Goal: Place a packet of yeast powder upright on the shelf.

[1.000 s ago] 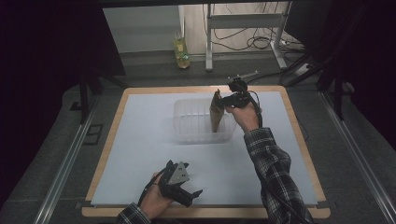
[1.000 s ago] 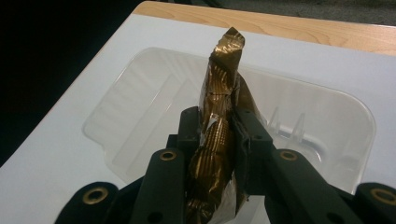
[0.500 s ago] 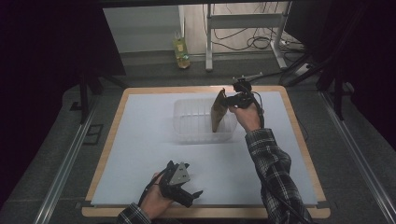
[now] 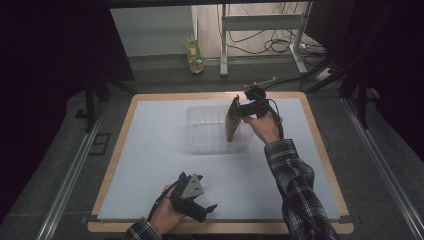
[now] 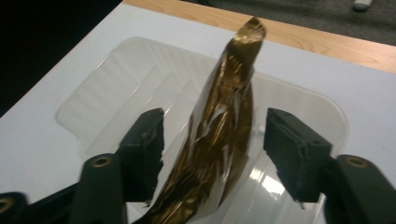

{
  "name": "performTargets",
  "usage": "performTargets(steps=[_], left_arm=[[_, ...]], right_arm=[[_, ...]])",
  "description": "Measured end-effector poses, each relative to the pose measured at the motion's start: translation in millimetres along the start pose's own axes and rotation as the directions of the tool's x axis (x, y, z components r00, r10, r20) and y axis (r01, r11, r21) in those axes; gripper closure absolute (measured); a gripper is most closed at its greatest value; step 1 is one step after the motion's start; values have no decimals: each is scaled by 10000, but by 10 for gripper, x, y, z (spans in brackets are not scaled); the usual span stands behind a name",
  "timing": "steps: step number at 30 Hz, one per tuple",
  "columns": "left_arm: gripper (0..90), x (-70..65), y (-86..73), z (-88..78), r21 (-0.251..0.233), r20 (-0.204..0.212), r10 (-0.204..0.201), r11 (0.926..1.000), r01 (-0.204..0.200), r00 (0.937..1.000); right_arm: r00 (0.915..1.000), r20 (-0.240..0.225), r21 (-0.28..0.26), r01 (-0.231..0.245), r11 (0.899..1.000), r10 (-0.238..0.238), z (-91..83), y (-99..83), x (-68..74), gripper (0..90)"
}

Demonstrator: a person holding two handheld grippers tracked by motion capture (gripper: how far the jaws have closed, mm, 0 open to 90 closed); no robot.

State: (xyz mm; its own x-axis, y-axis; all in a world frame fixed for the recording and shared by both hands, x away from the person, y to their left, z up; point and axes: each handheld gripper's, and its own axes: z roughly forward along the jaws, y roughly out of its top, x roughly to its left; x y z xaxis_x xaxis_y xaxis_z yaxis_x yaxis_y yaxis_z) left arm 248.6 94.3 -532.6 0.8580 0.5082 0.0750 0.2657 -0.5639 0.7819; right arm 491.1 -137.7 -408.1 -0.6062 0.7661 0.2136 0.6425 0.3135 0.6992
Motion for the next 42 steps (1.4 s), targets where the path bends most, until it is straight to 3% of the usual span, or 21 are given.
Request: performTargets(steps=[3,8,14,24,29,34,39,42], left_arm=[[0,4,-1,-3,-31,-17,-9,10000,8,10000],[0,7,-4,-3,-34,-15,-33,10000,33,10000],[0,16,-8,-3,-25,-25,-71,10000,70,10000],[0,21,-10,-6,-75,-62,-100,9999,99,9999],[0,33,-11,-17,-190,-137,-183,9997,180,9997],[0,32,-10,-17,-189,-108,-170,9997,168,9998],[0,30,-10,-15,-189,-83,-169,9997,167,9998],[0,30,-11,-14,-183,-79,-175,9997,174,9998]], right_arm=[[9989,-70,67,456,9989,-455,-6,-21,40,300],[9967,-205,-77,787,9969,-789,-23,-45,75,215],[9913,30,-275,1314,9909,-1314,-52,-82,133,143],[9818,34,-548,1897,9803,-1898,-132,-133,225,119],[9718,137,-593,2356,9700,-2352,-186,-174,277,111],[9678,216,-610,2517,9659,-2508,-221,-205,307,107],[9564,373,-448,2911,9556,-2896,-242,-271,338,93],[9567,335,-451,2905,9558,-2892,-254,-291,344,86]])
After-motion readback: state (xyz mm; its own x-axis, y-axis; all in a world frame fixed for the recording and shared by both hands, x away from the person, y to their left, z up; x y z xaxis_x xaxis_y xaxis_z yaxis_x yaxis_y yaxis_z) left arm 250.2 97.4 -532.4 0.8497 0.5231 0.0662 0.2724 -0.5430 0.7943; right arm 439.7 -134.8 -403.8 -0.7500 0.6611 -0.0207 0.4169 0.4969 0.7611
